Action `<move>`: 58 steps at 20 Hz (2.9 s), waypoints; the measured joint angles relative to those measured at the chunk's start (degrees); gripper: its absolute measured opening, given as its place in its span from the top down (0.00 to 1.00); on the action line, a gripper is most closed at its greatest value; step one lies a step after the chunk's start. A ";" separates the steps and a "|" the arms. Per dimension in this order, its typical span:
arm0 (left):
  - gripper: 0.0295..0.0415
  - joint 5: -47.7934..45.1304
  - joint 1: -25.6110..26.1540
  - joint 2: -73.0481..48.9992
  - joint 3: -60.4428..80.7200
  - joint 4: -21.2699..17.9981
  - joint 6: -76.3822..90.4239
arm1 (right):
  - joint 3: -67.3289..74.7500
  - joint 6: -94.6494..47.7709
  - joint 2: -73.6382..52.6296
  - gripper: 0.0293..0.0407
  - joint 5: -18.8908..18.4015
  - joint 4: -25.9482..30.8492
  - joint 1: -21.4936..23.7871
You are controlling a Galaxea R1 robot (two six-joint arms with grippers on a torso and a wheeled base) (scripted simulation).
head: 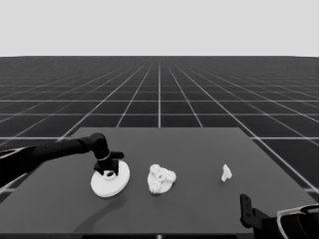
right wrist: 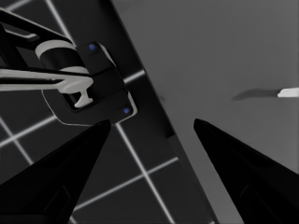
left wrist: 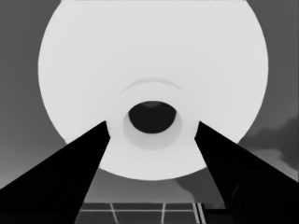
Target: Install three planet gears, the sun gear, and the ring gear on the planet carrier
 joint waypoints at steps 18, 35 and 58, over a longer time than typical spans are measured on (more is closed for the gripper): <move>0.56 11.50 -22.58 4.66 7.52 -19.41 -16.63 | 0.00 0.00 0.00 0.19 0.00 0.00 0.00; 0.56 6.64 -3.83 36.57 -16.23 -1.25 -19.50 | 0.00 0.00 0.00 0.19 0.00 0.00 0.00; 0.56 6.61 -3.74 36.66 -16.30 -1.10 -9.68 | 0.00 0.00 0.00 0.19 0.00 0.00 0.00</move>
